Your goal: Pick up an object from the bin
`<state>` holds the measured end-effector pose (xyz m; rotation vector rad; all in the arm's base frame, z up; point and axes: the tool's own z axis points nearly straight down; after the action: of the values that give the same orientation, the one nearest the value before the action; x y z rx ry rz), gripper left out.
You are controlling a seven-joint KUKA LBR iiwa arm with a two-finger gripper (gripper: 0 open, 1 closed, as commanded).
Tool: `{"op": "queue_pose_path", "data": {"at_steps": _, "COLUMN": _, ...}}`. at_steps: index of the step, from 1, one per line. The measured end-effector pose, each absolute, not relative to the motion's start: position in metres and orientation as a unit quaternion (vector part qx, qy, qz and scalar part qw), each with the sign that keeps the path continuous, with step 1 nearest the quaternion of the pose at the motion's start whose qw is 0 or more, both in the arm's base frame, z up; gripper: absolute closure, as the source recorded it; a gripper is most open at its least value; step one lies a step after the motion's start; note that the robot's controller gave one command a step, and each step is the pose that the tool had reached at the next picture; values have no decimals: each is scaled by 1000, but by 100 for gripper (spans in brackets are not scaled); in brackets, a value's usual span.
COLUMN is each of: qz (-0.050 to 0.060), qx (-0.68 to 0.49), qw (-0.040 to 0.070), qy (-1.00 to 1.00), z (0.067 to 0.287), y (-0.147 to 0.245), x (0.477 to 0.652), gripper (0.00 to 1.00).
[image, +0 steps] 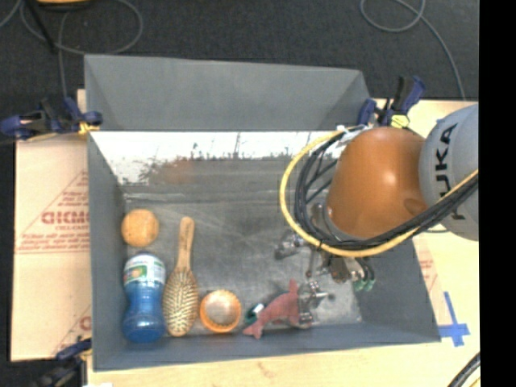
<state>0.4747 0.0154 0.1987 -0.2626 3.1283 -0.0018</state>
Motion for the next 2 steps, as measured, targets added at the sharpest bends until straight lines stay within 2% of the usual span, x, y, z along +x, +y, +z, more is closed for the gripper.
{"op": "queue_pose_path", "data": {"at_steps": 1, "qz": 0, "qx": -98, "qw": 5, "qy": 995, "z": 141, "y": 23, "x": 489, "gripper": 0}}
{"op": "queue_pose_path", "data": {"at_steps": 2, "qz": -1, "qx": -264, "qw": 2, "qy": 965, "z": 95, "y": 31, "x": 490, "gripper": 0}}
